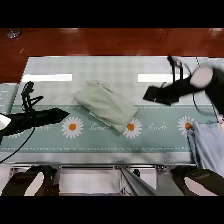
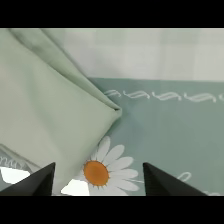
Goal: Fold the shirts.
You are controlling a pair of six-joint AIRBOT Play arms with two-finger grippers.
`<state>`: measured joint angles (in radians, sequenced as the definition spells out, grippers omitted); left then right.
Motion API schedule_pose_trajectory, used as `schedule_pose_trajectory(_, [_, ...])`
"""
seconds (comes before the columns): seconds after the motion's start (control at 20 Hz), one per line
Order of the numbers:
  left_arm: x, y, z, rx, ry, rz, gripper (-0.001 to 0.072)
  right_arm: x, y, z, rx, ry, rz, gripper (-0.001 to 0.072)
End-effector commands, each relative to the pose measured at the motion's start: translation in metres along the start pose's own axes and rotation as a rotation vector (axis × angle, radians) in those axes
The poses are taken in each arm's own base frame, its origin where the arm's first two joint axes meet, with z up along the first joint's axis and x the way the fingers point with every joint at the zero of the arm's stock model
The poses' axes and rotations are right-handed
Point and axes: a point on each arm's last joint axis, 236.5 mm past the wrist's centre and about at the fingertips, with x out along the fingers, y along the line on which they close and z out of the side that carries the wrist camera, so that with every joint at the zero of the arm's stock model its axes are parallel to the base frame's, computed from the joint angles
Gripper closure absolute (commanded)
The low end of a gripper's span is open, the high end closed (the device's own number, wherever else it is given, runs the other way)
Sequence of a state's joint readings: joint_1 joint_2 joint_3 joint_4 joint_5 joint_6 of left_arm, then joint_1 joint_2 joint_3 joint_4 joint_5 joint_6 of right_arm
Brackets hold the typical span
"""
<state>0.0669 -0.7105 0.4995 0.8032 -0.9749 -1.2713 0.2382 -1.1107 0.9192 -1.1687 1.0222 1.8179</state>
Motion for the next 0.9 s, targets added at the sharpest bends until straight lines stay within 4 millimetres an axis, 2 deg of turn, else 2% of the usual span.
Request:
schedule_pose_trajectory(0.0, [0.001, 0.001, -0.001, -0.002, 0.006, 0.002, 0.0685, 0.055, -0.016, -0.054, 0.36, -0.111, 0.152, 0.0087])
schedule_pose_trajectory(0.1, [0.003, 0.003, -0.002, -0.008, 0.016, 0.003, 0.0685, 0.078, -0.001, -0.069, 0.36, -0.054, 0.173, 0.0087])
schedule_pose_trajectory(0.2, [0.006, 0.005, -0.003, -0.015, 0.025, 0.005, 0.0685, 0.098, 0.009, -0.076, 0.357, 0.009, 0.171, 0.0087])
schedule_pose_trajectory(0.35, [0.007, 0.006, -0.004, -0.018, 0.03, 0.006, 0.0685, 0.125, 0.03, -0.076, 0.346, 0.083, 0.196, 0.0087])
schedule_pose_trajectory(0.4, [0.007, 0.006, -0.004, -0.018, 0.03, 0.006, 0.0685, 0.131, 0.038, -0.073, 0.336, 0.095, 0.212, 0.011])
schedule_pose_trajectory(0.45, [0.007, 0.006, -0.004, -0.018, 0.029, 0.006, 0.0685, 0.137, 0.047, -0.068, 0.325, 0.105, 0.229, 0.0147])
schedule_pose_trajectory(0.5, [0.007, 0.006, -0.004, -0.018, 0.029, 0.006, 0.0685, 0.141, 0.055, -0.061, 0.311, 0.112, 0.246, 0.0256])
schedule_pose_trajectory(0.55, [0.007, 0.006, -0.004, -0.018, 0.03, 0.007, 0.0685, 0.144, 0.066, -0.053, 0.274, 0.119, 0.264, 0.0488])
schedule_pose_trajectory(0.6, [0.007, 0.006, -0.004, -0.019, 0.03, 0.007, 0.0685, 0.143, 0.079, -0.043, 0.229, 0.122, 0.293, 0.0651])
schedule_pose_trajectory(0.65, [0.007, 0.006, -0.004, -0.019, 0.031, 0.006, 0.0685, 0.134, 0.099, -0.029, 0.15, 0.12, 0.341, 0.0682])
schedule_pose_trajectory(0.7, [0.007, 0.006, -0.004, -0.019, 0.032, 0.006, 0.0685, 0.12, 0.12, -0.011, 0.071, 0.101, 0.391, 0.0682])
schedule_pose_trajectory(0.85, [0.007, 0.006, -0.004, -0.019, 0.032, 0.006, 0.0685, 0.049, 0.175, 0.059, -0.116, -0.016, 0.504, 0.0682])
